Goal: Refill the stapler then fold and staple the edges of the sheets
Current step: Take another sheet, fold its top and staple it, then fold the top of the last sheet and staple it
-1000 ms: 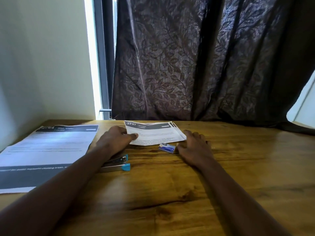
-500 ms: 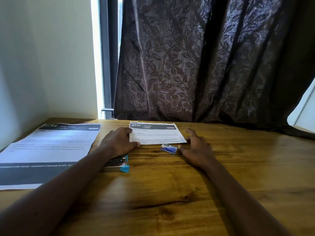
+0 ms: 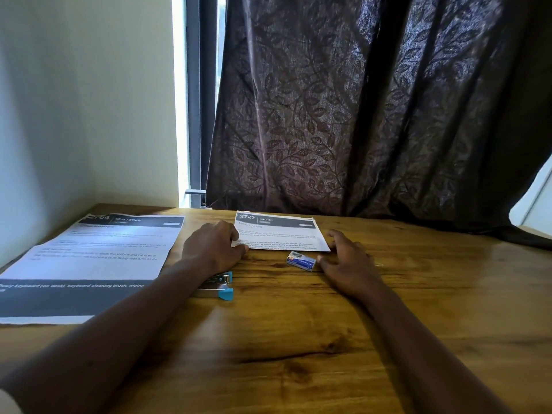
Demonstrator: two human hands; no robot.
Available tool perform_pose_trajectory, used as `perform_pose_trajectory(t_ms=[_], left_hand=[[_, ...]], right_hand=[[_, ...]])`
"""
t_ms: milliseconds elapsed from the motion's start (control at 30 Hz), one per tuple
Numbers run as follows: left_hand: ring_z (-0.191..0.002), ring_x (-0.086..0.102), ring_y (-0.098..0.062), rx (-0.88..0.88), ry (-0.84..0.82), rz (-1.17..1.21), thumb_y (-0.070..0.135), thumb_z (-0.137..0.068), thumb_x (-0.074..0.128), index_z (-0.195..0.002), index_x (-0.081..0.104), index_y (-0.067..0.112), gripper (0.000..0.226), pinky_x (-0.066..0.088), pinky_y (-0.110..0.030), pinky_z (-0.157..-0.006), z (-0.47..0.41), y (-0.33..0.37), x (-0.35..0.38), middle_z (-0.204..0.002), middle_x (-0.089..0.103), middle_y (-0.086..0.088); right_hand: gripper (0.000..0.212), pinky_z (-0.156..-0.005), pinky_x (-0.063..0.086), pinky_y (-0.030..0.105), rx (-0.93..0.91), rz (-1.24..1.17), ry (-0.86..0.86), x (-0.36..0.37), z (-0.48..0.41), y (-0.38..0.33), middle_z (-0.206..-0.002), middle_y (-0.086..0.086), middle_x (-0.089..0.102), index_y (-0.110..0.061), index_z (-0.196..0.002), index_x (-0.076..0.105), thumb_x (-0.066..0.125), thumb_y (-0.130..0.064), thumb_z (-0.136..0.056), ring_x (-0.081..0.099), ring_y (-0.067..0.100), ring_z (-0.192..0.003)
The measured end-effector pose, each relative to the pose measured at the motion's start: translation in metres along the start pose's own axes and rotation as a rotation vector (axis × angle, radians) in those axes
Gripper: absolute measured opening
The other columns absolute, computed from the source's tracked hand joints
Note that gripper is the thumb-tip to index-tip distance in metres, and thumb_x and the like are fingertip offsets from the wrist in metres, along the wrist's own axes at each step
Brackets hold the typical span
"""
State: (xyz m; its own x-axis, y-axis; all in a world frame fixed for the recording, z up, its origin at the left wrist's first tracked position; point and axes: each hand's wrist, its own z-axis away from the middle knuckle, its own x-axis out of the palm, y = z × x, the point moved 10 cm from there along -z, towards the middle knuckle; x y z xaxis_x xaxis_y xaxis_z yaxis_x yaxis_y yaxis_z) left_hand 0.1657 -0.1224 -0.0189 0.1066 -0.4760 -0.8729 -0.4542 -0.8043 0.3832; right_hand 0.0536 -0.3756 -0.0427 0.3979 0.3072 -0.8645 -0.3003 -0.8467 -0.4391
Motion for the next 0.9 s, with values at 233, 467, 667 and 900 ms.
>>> perform_pose_trajectory(t_ms=[233,467,667,900], left_hand=[[-0.104,0.065,-0.022,0.014,0.022,-0.055,0.047,-0.088,0.072,-0.116,0.069,0.02,0.039,0.052,-0.031,-0.078,0.001,0.004,-0.003,-0.122,0.071,-0.005],[-0.12,0.06,-0.024,0.079,-0.131,0.077,0.055,-0.09,0.066,-0.135,0.061,0.017,0.059,0.05,-0.035,-0.096,0.001,0.007,-0.008,-0.135,0.065,-0.005],[-0.109,0.066,-0.018,0.172,0.003,0.216,0.049,-0.093,0.063,-0.129,0.064,0.022,0.045,0.048,-0.024,-0.075,0.031,0.0,-0.065,-0.134,0.066,0.002],[-0.12,0.061,-0.025,-0.048,0.164,-0.002,0.07,-0.082,0.063,-0.124,0.065,0.029,0.059,0.049,-0.046,-0.1,0.075,-0.11,-0.115,-0.136,0.065,0.002]], right_hand=[[0.066,-0.117,0.028,0.047,-0.064,0.011,0.025,0.0,0.004,-0.01,-0.158,-0.001,0.038,-0.036,-0.154,0.027,0.057,-0.05,-0.096,0.032,0.024,-0.145],[0.053,-0.115,0.029,0.044,-0.295,-0.001,0.208,-0.02,0.027,-0.061,-0.149,-0.004,0.045,-0.031,-0.149,0.04,0.048,-0.052,-0.101,0.037,0.018,-0.137],[0.046,-0.113,0.034,0.037,-0.487,-0.233,0.082,0.0,0.068,-0.118,-0.144,-0.012,0.048,-0.037,-0.144,0.045,0.043,-0.056,-0.102,0.038,0.008,-0.134],[0.054,-0.115,0.035,0.033,-0.638,-0.282,-0.151,0.036,0.094,-0.156,-0.141,-0.016,0.05,-0.036,-0.143,0.049,0.047,-0.063,-0.097,0.039,0.001,-0.135]])
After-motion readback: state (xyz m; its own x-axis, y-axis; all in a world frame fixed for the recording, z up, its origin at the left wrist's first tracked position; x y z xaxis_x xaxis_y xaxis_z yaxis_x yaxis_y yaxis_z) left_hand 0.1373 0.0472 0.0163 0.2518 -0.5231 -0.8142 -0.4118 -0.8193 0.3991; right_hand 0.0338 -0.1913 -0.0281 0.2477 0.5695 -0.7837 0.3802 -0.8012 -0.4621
